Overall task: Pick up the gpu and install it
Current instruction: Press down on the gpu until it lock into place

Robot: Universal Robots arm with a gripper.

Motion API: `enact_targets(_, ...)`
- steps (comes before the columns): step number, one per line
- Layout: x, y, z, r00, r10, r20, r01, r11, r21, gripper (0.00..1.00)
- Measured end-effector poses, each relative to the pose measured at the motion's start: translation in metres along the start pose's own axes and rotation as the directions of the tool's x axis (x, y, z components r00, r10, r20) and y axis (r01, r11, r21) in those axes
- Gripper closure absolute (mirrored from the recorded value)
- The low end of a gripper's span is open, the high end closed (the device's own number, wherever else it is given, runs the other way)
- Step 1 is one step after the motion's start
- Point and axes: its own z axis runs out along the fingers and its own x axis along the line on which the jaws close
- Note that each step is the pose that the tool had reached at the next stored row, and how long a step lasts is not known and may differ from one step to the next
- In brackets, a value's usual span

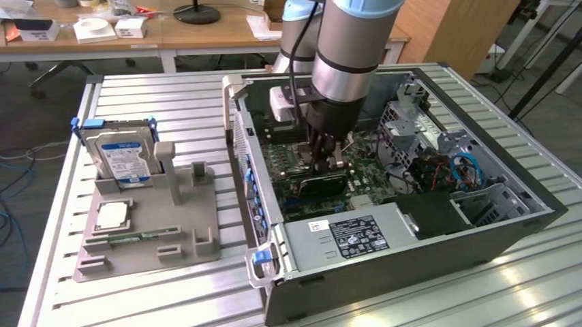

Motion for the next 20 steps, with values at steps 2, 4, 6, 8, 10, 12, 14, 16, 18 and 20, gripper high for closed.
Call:
enact_targets(2,0.0,-0.0002,-0.004,1.0,0.0,0.0,0.0,1.0,0.0,0.9)
enact_targets(4,0.0,-0.0004,-0.0082,1.0,0.0,0.0,0.0,1.0,0.0,0.9)
enact_targets(6,-0.001,-0.0007,-0.0129,1.0,0.0,0.0,0.0,1.0,-0.0001,0.9)
enact_targets(8,-0.001,-0.001,-0.0185,1.0,0.0,0.0,0.0,1.0,0.0,0.9)
enact_targets(10,-0.001,-0.0013,-0.0246,1.0,0.0,0.0,0.0,1.0,0.0,0.9)
enact_targets(12,-0.002,-0.0017,-0.0306,1.0,0.0,-0.0001,0.0,1.0,-0.0001,0.9)
enact_targets(14,-0.002,-0.0021,-0.0367,1.0,0.0,0.0001,0.0,1.0,0.0,0.9)
enact_targets(16,-0.002,-0.0025,-0.0421,1.0,0.0,0.0,0.0,1.0,-0.0001,0.9)
enact_targets(18,-0.002,-0.0029,-0.0468,1.0,0.0,-0.0001,0.0,1.0,-0.0001,0.9)
enact_targets(20,-0.003,-0.0033,-0.0511,1.0,0.0,0.0,0.0,1.0,-0.0001,0.9)
